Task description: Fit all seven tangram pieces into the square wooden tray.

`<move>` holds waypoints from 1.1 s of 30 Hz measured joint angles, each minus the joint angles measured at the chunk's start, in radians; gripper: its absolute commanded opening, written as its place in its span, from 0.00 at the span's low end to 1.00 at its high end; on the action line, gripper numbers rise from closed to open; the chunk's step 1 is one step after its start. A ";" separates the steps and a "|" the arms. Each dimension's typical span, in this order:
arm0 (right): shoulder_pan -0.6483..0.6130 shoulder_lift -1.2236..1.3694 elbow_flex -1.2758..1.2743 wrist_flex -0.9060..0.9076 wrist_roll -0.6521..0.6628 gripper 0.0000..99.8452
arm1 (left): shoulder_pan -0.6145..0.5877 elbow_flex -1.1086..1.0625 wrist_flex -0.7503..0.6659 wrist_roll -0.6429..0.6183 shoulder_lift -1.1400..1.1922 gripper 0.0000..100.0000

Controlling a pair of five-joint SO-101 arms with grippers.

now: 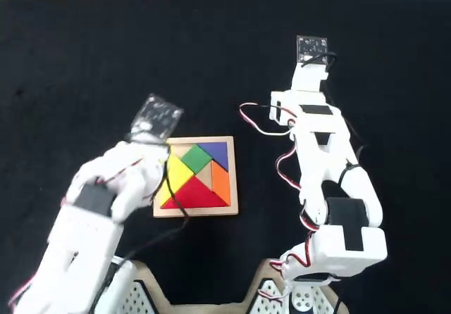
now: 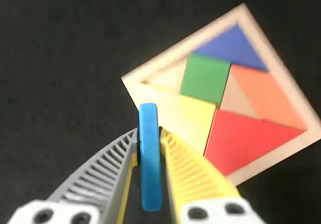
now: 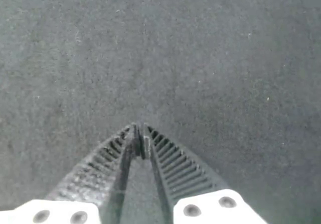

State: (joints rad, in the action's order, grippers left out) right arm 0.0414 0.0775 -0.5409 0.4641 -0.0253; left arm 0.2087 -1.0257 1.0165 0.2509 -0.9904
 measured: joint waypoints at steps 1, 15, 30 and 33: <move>0.000 0.000 0.000 0.000 0.000 0.01 | 0.000 -0.006 0.023 -0.003 -0.068 0.03; 0.000 0.005 0.000 0.000 0.000 0.01 | -0.054 -0.107 -0.307 -0.180 0.054 0.03; 0.000 0.006 0.000 -0.012 0.000 0.01 | 0.095 0.201 -0.387 -0.180 0.746 0.03; 0.000 0.006 0.000 -0.015 0.000 0.01 | 0.115 0.218 -0.387 -0.180 0.779 0.03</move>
State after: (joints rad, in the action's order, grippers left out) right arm 0.0414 0.0836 -0.5409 0.4488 -0.0253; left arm 0.3237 -0.8078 0.6299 0.0713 -0.2110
